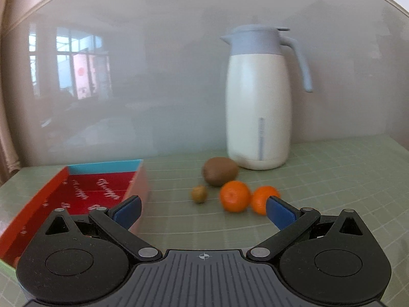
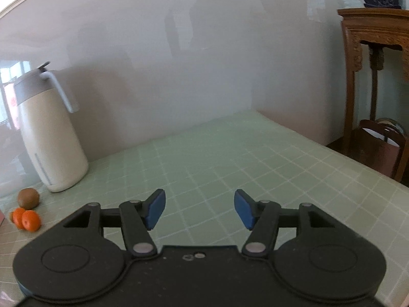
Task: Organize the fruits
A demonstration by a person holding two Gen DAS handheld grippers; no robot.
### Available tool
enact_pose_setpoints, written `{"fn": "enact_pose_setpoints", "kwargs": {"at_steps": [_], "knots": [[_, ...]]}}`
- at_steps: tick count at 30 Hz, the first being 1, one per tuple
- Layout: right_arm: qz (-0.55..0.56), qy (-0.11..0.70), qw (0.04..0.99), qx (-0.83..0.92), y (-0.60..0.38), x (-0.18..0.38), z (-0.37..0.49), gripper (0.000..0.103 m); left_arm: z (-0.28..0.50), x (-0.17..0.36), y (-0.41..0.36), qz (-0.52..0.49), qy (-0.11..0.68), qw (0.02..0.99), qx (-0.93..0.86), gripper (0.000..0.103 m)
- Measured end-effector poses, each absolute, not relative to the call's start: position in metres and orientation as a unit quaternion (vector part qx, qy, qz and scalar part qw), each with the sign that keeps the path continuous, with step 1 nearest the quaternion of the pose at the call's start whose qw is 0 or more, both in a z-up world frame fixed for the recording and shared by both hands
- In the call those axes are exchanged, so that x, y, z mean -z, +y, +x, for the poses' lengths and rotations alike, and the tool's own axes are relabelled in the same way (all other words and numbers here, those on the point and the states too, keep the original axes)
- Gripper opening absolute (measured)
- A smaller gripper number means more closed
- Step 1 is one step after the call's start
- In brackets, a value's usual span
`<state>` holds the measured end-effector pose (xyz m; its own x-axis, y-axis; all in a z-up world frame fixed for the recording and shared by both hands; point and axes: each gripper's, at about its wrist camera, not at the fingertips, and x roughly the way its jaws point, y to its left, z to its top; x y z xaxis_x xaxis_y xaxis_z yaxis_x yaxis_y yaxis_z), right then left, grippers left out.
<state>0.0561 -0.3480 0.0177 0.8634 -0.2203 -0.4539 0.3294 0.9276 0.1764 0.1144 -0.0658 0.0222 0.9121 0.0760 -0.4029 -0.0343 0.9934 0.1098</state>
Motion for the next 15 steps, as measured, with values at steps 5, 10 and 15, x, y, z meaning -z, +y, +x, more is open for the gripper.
{"fn": "enact_pose_setpoints", "kwargs": {"at_steps": [5,10,15], "knots": [[0.135,0.216,0.953,0.166,-0.367,-0.014,0.05,0.061,0.123,-0.018,-0.083,0.053,0.22,0.974,-0.009,0.102],[0.137,0.215,0.95,0.179,-0.378,-0.009,0.047,0.061,0.132,-0.012,-0.096,0.052,0.23,0.972,-0.001,0.102],[0.141,0.214,0.947,0.194,-0.39,-0.005,0.046,0.062,0.143,-0.009,-0.107,0.047,0.24,0.969,0.014,0.102]]}}
